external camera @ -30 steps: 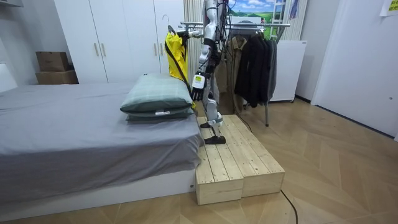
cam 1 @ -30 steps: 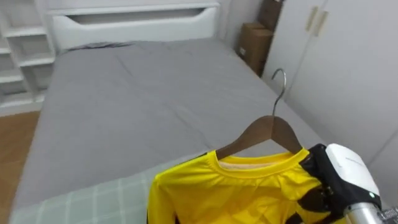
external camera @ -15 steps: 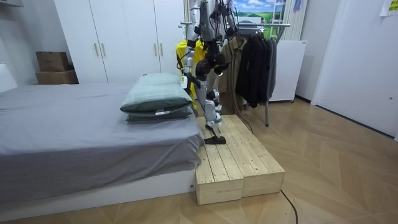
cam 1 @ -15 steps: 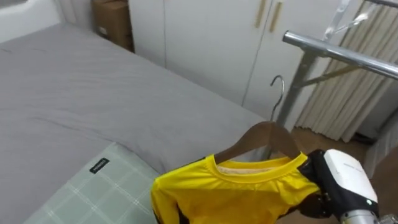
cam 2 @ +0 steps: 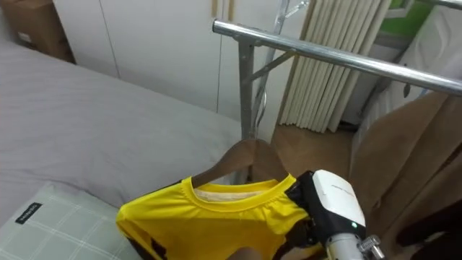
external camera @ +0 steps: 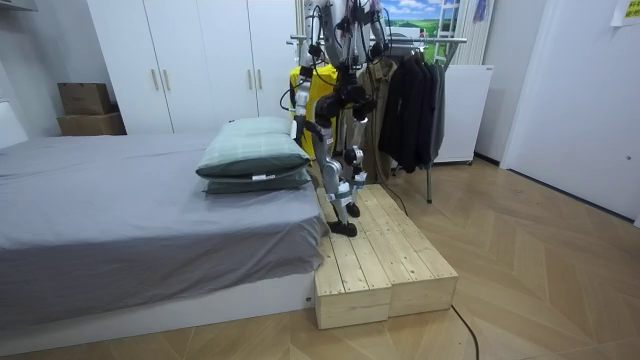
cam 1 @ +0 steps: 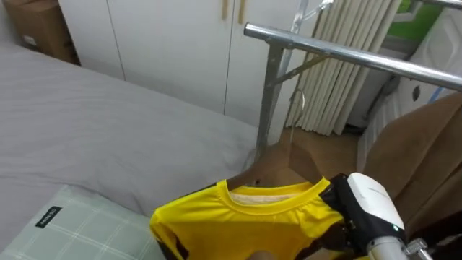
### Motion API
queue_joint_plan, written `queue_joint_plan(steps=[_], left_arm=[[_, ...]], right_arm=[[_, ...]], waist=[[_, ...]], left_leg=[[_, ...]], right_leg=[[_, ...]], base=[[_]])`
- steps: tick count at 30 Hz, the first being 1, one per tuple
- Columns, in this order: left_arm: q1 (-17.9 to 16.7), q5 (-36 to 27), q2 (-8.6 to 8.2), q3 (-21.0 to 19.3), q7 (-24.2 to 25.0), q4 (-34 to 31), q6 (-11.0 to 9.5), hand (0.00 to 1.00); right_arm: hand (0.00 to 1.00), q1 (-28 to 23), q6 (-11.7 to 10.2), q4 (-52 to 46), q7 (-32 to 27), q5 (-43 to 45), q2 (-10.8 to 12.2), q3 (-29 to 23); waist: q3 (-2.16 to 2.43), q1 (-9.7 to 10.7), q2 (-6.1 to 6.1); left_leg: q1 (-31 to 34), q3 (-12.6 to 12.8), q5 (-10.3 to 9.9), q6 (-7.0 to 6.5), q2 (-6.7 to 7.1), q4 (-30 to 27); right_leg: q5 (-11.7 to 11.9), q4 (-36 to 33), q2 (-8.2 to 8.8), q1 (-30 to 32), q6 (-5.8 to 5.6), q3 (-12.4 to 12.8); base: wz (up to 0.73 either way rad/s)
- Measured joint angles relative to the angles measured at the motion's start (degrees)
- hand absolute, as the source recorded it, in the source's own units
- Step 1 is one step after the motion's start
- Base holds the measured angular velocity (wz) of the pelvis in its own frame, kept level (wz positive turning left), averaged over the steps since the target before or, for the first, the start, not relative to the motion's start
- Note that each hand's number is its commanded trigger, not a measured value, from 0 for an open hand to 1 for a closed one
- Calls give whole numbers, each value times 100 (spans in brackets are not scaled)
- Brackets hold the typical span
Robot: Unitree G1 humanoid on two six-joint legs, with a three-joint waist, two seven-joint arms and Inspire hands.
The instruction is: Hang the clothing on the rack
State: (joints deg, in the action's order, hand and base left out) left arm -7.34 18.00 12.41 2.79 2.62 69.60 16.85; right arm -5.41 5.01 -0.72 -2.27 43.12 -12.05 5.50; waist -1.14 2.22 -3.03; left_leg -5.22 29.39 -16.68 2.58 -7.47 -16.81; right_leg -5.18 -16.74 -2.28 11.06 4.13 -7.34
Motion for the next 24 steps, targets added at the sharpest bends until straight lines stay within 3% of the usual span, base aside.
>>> queue_joint_plan(steps=[1,5,6,7,8,9,12,15,16,17,20,24], left_arm=[[0,101,0,75,0,-59,45,0],[-4,302,35,41,0,-104,156,0],[-10,290,28,48,-1,-121,149,0],[-27,293,11,72,-1,-123,147,0],[-29,293,5,84,-1,-125,144,0],[-21,298,-9,203,-2,-155,134,0],[4,299,-63,267,-6,-346,-38,0],[9,285,-99,267,-11,-535,-237,0],[10,274,-129,270,-14,-540,-294,0],[10,265,-139,281,-14,-540,-335,0],[14,244,-170,302,-17,-544,-545,0],[24,244,-196,293,-17,-542,-770,0]], right_arm=[[100,10,-2,-8,4,-24,-2,-20],[100,19,-36,-35,49,-67,96,-18],[100,27,-29,-32,45,-97,86,-18],[100,30,-29,-17,38,-108,93,-2],[100,31,-30,-10,38,-112,94,9],[100,33,-34,-6,33,-114,94,12],[100,27,-31,-5,-73,-105,91,0],[100,23,-24,-5,-149,-87,95,-1],[100,-3,-25,-5,-201,-87,96,3],[100,-19,-25,-5,-233,-89,95,1],[100,-31,-33,-4,-307,-96,96,1],[100,-29,-105,-4,-379,-116,97,-12]], waist=[[-7,74,66],[4,70,61],[1,0,62],[4,-95,75],[5,-108,74],[9,-88,76],[32,-52,103],[82,9,119],[129,17,149],[143,26,162],[155,32,210],[133,33,252]], left_leg=[[55,-57,-147,1,-102,-107],[100,139,-199,68,-266,-207],[103,-19,-199,60,-184,-209],[135,-438,-230,-8,-35,-214],[162,-664,-244,-56,51,-219],[210,-1120,-252,-163,228,-211],[251,-1689,-204,-281,446,-170],[190,-1692,-142,-315,529,-1],[184,-1689,-130,-316,546,27],[182,-1691,-128,-319,548,30],[150,-1696,-123,-330,581,42],[145,-1660,-89,-384,612,132]], right_leg=[[-28,-3,-103,18,-38,40],[126,123,-323,-36,-8,288],[180,147,-360,-27,56,436],[233,146,-457,-23,158,604],[243,146,-502,-20,175,678],[257,142,-548,-14,190,780],[319,165,-628,-14,226,1003],[430,240,-671,-12,159,1160],[495,298,-691,-24,118,1206],[512,313,-702,-35,109,1227],[560,332,-755,-57,45,1367],[633,445,-782,-62,-58,1467]], base=[[0],[-37],[-70],[-75],[-71],[-43],[-49],[-28],[-27],[-22],[-24],[-15]])
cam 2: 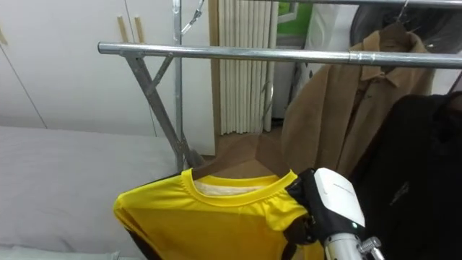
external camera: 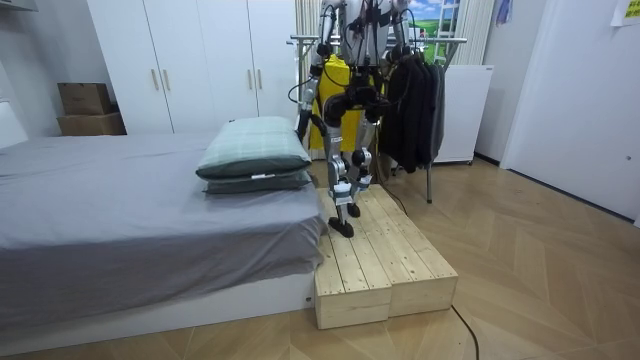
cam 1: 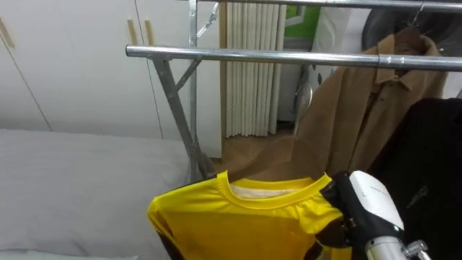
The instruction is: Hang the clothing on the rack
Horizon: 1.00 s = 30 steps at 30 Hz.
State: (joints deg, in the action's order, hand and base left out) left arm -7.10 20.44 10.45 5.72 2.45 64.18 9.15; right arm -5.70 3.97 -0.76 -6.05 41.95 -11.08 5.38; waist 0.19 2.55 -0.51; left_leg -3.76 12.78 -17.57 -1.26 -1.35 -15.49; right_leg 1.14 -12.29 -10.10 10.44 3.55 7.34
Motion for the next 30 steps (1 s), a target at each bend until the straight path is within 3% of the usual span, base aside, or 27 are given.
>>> queue_joint_plan(steps=[8,12,14,19,23,27,30], left_arm=[[-10,-82,-27,5,-2,1,-166,0],[-24,-208,-21,-3,-3,0,-204,0],[-26,-229,-7,-11,-3,-4,-205,0],[-61,-213,36,-251,-2,-9,-207,0],[-128,-204,33,-404,-2,-34,-218,0],[-160,-221,88,-450,-2,-36,-250,0],[-138,-233,113,-450,-1,-25,-344,0]], right_arm=[[100,2,-95,1,-299,-175,-1,2],[100,2,-156,0,-404,-244,-1,8],[100,4,-156,2,-461,-252,-2,7],[100,19,-155,0,-472,-369,-23,4],[100,76,-144,0,-398,-307,-39,-18],[100,270,-142,1,-111,-294,-90,-155],[100,455,-141,0,-68,-293,-249,-274]], waist=[[-23,0,44],[-24,-38,5],[-24,-65,-26],[26,-156,-149],[34,-143,-173],[-35,-132,-272],[-48,-140,-296]], left_leg=[[-1,44,27,43,8,55],[-45,65,32,24,17,155],[-69,78,35,20,29,197],[-93,76,30,26,2,238],[-114,67,30,27,-2,256],[-182,2,31,26,1,278],[-182,-54,31,26,4,278]], right_leg=[[51,64,-11,0,21,44],[83,63,-11,2,208,42],[71,63,-22,2,232,46],[69,65,-84,6,322,101],[92,66,-87,-2,374,94],[27,60,-71,-70,341,46],[0,61,-54,-81,324,0]], base=[[-3],[-1],[-3],[-2],[-1],[4],[9]])
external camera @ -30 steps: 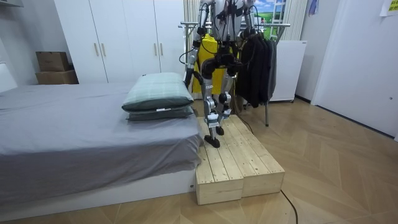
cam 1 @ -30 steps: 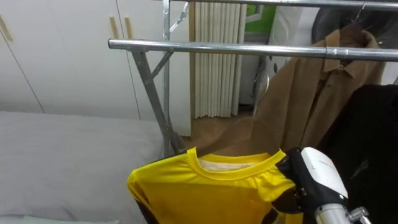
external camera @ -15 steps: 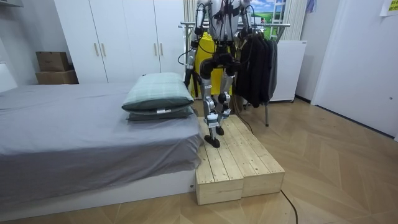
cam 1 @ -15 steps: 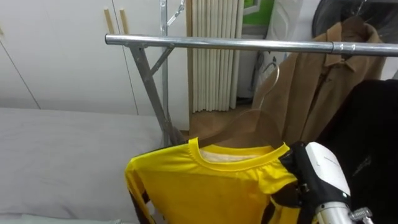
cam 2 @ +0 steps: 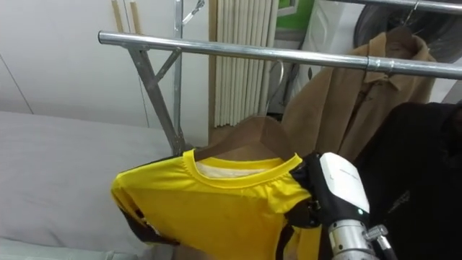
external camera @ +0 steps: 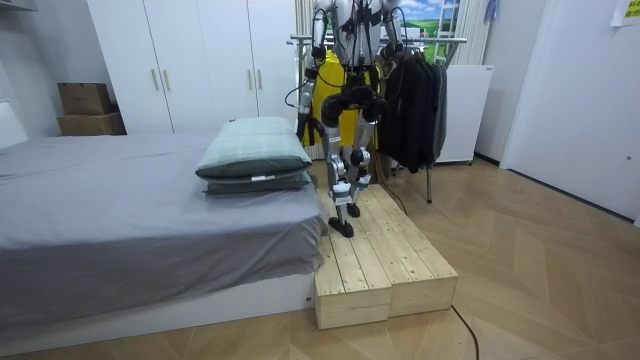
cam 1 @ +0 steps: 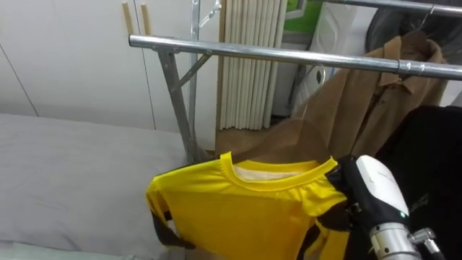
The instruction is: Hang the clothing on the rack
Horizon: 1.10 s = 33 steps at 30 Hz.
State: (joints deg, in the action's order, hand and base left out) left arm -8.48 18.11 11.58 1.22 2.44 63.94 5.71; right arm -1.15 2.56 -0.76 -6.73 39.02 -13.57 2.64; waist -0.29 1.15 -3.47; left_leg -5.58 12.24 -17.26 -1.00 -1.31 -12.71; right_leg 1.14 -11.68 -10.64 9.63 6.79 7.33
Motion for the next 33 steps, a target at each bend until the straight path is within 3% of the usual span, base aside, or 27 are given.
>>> queue_joint_plan(steps=[12,24,33], left_arm=[[19,9,0,1,2,2,8,0],[5,61,26,5,-1,8,-3,0],[7,61,27,8,-1,-31,-18,0]], right_arm=[[100,255,2,0,50,206,-67,-3],[100,447,9,232,175,373,-142,3],[100,448,8,269,232,-73,-231,3]], waist=[[9,-45,-7],[11,-230,-47],[7,-323,-41]], left_leg=[[3,-163,0,2,-4,13],[-37,-219,4,4,-5,12],[-38,-329,4,5,-7,16]], right_leg=[[-27,-2,11,-20,50,-101],[-47,7,61,-81,73,-263],[-66,7,60,-98,87,-279]], base=[[4],[4],[4]])
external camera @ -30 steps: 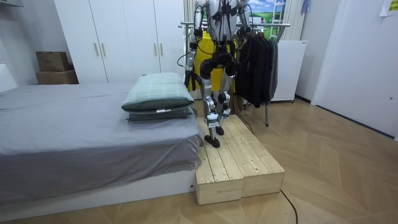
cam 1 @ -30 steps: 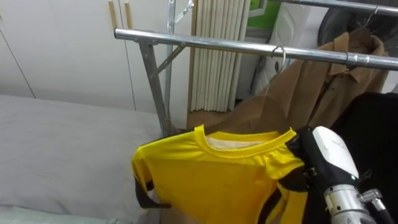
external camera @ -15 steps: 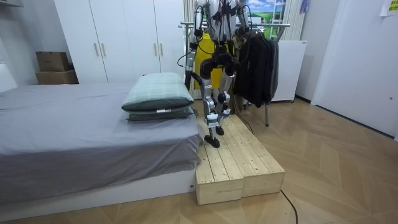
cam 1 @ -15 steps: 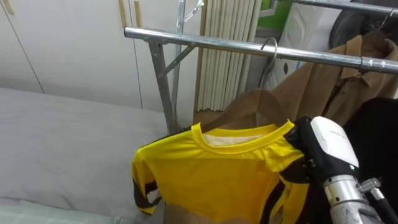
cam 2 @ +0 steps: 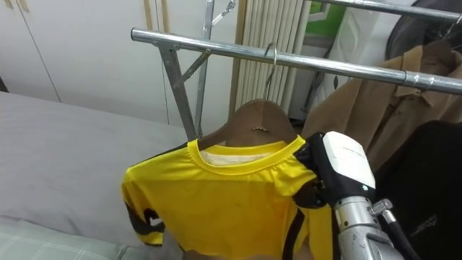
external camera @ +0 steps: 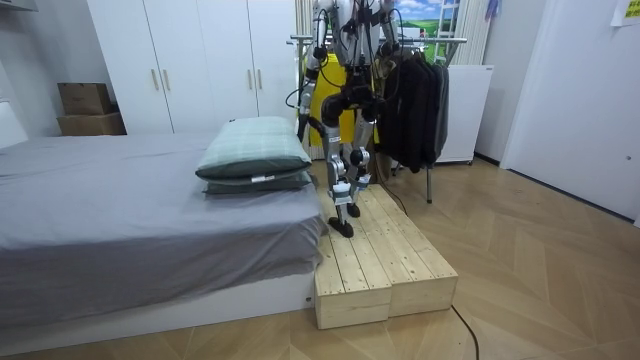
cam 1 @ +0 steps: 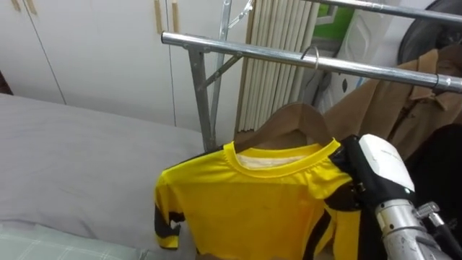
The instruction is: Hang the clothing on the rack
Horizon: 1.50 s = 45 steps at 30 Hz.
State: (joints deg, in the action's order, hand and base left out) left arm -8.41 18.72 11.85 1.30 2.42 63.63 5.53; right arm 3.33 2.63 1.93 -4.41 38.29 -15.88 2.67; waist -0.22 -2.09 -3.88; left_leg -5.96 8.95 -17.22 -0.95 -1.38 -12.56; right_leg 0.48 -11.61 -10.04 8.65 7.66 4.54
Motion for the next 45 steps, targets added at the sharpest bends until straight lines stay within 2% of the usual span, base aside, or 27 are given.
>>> queue_joint_plan(steps=[10,13,17,19,23,26,35,40,45], left_arm=[[7,53,-19,-48,1,-64,-6,0],[-16,56,-41,-91,1,-108,2,0],[-91,127,-69,-106,1,-178,43,0],[-121,114,-86,-109,1,-187,47,0],[-127,110,-105,-110,1,-188,89,0],[-135,119,-121,-110,1,-307,169,0],[-160,103,-112,-158,1,-409,162,0],[-266,103,-87,-237,1,-553,165,0],[-275,103,-79,-250,1,-577,190,0]], right_arm=[[100,15,6,316,180,-133,-7,-4],[100,23,11,331,202,-359,-9,-7],[100,261,85,676,210,-688,-8,-16],[100,277,107,771,208,-855,-9,-91],[100,310,109,898,155,-1152,-11,-190],[100,423,120,971,137,-1205,-12,-190],[100,851,141,1362,53,-1175,-58,-237],[100,973,246,1439,13,-1184,-65,-241],[100,1030,335,1599,-7,-1184,-85,-246]], waist=[[-20,-3,21],[-19,-5,30],[-13,-1,52],[1,3,76],[-1,2,97],[-1,0,96],[5,6,40],[7,7,-30],[10,4,-44]], left_leg=[[6,-21,-1,-1,-1,15],[6,-16,-1,0,-6,25],[3,-15,0,0,-6,23],[-5,-41,0,0,-10,20],[-18,-99,2,1,-4,21],[-18,-114,8,10,0,32],[-11,-157,31,24,11,22],[-26,-190,35,24,11,4],[-46,-233,35,23,15,3]], right_leg=[[-42,-2,-4,6,-26,-4],[-31,-2,-4,7,-1,-15],[-27,-6,2,6,4,-34],[-30,-8,37,-6,20,-161],[-60,-17,58,-26,30,-228],[-115,-16,60,-27,-14,-235],[-141,-39,66,-24,-27,-211],[-140,-13,67,-63,-27,-212],[-147,-12,72,-91,-39,-213]], base=[[0],[0],[0],[7],[9],[2],[1],[2],[2]])
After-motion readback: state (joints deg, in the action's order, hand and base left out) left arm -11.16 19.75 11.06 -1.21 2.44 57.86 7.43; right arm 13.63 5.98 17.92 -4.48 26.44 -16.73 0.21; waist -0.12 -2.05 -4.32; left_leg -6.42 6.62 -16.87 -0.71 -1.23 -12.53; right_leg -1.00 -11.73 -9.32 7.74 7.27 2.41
